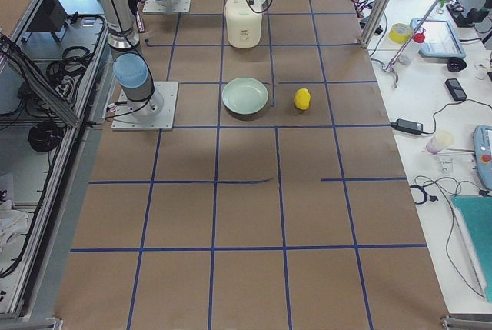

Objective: Press rice cooker button
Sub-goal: 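Move the right gripper over the rice cooker's green lid button, then press down on the green button with the right gripper fingertips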

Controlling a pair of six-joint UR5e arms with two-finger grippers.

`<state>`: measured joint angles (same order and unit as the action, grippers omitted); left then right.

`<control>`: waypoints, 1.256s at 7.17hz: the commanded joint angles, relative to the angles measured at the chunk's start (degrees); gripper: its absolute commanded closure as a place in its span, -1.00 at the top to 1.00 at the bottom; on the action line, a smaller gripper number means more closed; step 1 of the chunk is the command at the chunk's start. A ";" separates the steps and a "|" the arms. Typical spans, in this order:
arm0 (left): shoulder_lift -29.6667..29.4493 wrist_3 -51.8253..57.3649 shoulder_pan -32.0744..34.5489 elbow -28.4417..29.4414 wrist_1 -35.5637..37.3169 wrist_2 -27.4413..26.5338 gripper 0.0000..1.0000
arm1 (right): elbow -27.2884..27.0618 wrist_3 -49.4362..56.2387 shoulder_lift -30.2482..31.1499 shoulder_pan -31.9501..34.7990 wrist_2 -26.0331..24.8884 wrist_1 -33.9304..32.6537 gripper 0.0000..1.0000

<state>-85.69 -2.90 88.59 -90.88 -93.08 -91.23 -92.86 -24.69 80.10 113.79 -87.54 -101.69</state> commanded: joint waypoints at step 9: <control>0.00 0.00 0.00 0.00 0.00 0.00 1.00 | -4.61 -1.76 -0.91 2.05 -0.09 -3.43 -0.95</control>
<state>-85.69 -2.85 88.59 -90.88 -93.08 -91.23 -97.14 -26.62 79.23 115.83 -87.64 -105.10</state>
